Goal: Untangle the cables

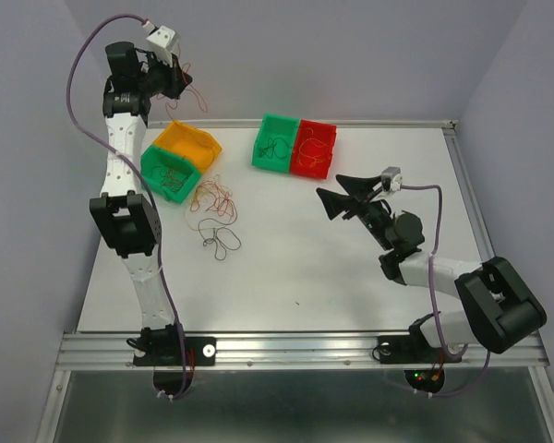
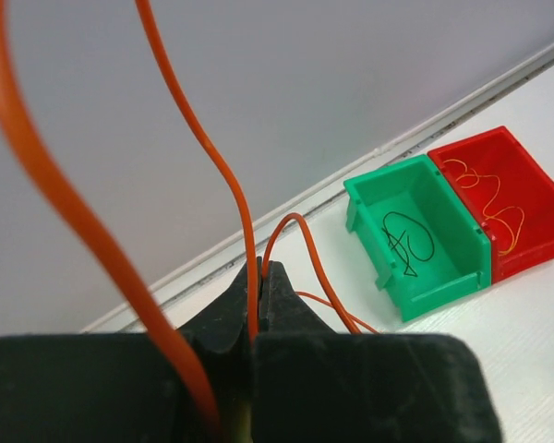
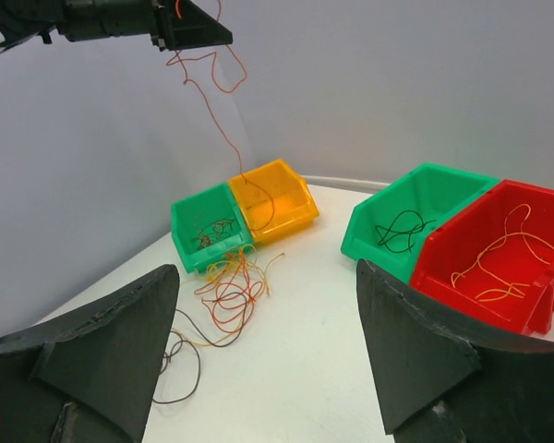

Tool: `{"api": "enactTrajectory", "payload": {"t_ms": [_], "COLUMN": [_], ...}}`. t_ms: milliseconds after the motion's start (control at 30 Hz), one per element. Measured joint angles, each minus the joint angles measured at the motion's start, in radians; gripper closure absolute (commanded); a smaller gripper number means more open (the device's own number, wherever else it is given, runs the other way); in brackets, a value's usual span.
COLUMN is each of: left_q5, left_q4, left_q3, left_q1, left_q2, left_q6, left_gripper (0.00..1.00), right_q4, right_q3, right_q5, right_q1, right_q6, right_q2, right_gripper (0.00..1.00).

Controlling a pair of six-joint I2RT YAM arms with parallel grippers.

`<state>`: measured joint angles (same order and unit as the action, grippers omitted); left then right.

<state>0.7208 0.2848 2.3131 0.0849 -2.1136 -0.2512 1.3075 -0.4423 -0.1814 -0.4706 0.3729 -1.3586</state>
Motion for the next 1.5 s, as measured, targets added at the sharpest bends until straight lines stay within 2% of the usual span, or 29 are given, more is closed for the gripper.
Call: {"api": "enactTrajectory", "payload": {"t_ms": [200, 400, 700, 1100, 1500], "left_q5": [0.009, 0.027, 0.081, 0.089, 0.056], "left_q4": [-0.053, -0.064, -0.087, -0.184, -0.200], "left_q3": [-0.082, -0.084, -0.084, 0.009, 0.012], "left_q1": [0.038, 0.053, 0.057, 0.057, 0.058], "left_q2": [-0.018, -0.064, -0.028, -0.005, -0.005], "left_q6": [-0.024, -0.030, 0.014, 0.095, 0.064], "left_gripper": [1.00, 1.00, 1.00, 1.00, 1.00], "right_q4": [0.000, 0.001, 0.001, 0.000, 0.000], "right_q3": [0.026, 0.034, 0.034, 0.034, 0.034], "right_q5": [0.001, 0.001, 0.000, -0.009, -0.013], "right_q1": [0.000, 0.000, 0.000, 0.000, 0.000], "right_q6": [-0.003, -0.003, -0.003, -0.003, -0.003], "right_q2": [0.040, 0.058, 0.057, 0.035, 0.035], "right_gripper": [0.18, 0.18, 0.19, 0.19, 0.19]}}
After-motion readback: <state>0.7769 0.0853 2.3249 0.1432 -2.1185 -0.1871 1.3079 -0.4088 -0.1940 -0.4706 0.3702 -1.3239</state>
